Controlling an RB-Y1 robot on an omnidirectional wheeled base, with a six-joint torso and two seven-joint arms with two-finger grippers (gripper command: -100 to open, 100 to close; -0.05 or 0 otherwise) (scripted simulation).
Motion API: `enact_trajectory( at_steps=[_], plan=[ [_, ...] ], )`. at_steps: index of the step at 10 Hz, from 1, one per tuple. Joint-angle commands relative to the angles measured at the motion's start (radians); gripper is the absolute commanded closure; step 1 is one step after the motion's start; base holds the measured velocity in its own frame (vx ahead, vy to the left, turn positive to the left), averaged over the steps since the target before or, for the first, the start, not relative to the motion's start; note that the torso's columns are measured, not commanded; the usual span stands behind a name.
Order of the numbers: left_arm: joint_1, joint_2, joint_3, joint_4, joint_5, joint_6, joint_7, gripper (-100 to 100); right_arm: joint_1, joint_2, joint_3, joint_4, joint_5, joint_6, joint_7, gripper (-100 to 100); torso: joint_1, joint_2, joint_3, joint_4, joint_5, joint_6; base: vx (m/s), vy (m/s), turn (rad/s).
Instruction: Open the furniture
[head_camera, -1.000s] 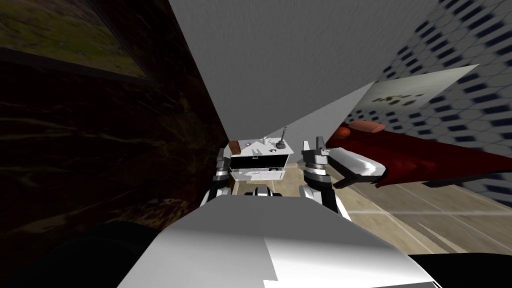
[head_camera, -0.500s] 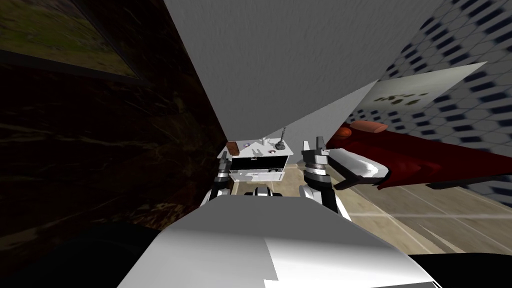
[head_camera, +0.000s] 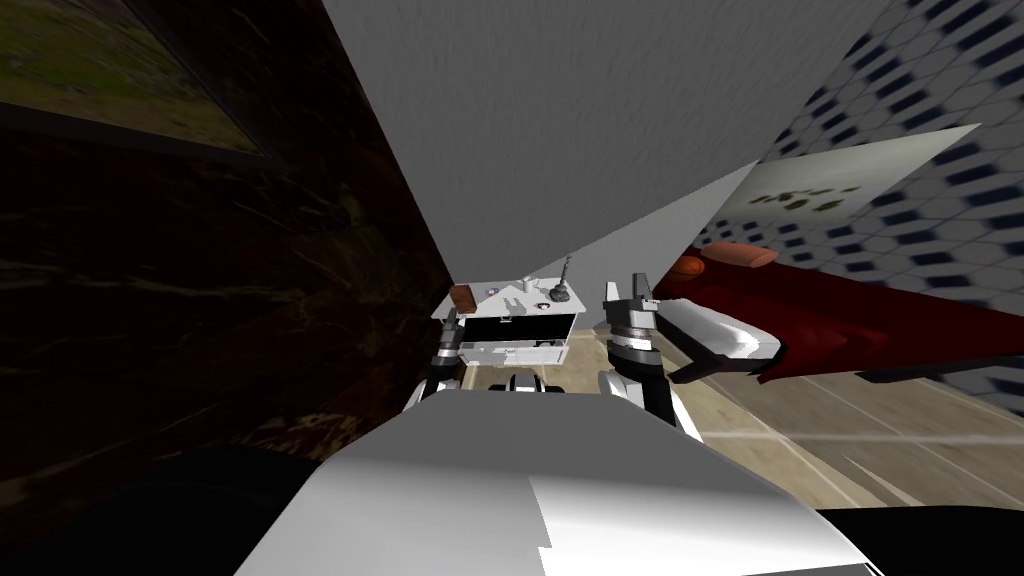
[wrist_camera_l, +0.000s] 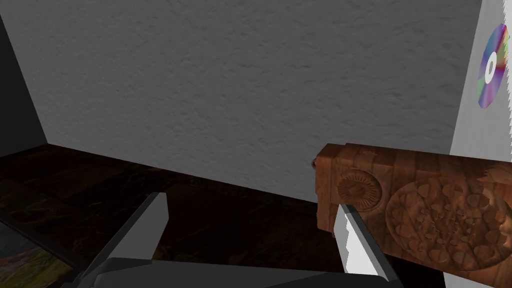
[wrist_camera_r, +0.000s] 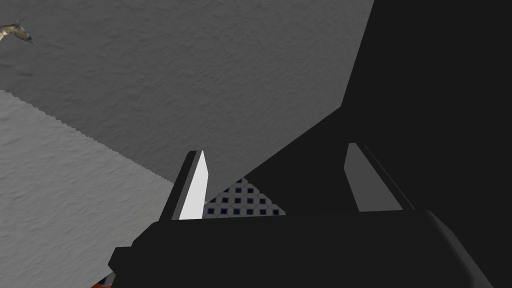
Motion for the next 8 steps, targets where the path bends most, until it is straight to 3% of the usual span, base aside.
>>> enact_trajectory(
  at_steps=[1,5,8],
  plan=[
    [-0.021,0.01,0.003,0.072,-0.003,-0.041,-0.003,-100,0.0,0.0,0.0,0.0,0.0,0.0,0.0,0,0.001,0.001,0.0,0.0,0.0,0.0,0.032,-0.024,0.005],
    [-0.042,0.021,0.006,0.166,-0.006,-0.087,-0.006,-100,0.0,0.0,0.0,0.0,0.0,0.0,0.0,0,0.0,0.0,0.0,0.0,0.0,0.0,0.029,-0.025,0.004],
    [-0.072,0.031,0.012,0.28,-0.01,-0.154,-0.01,-100,0.0,0.0,0.0,0.0,0.0,0.0,0.0,0,0.001,0.0,0.0,0.0,0.0,0.0,0.047,-0.028,0.005]
  ],
)
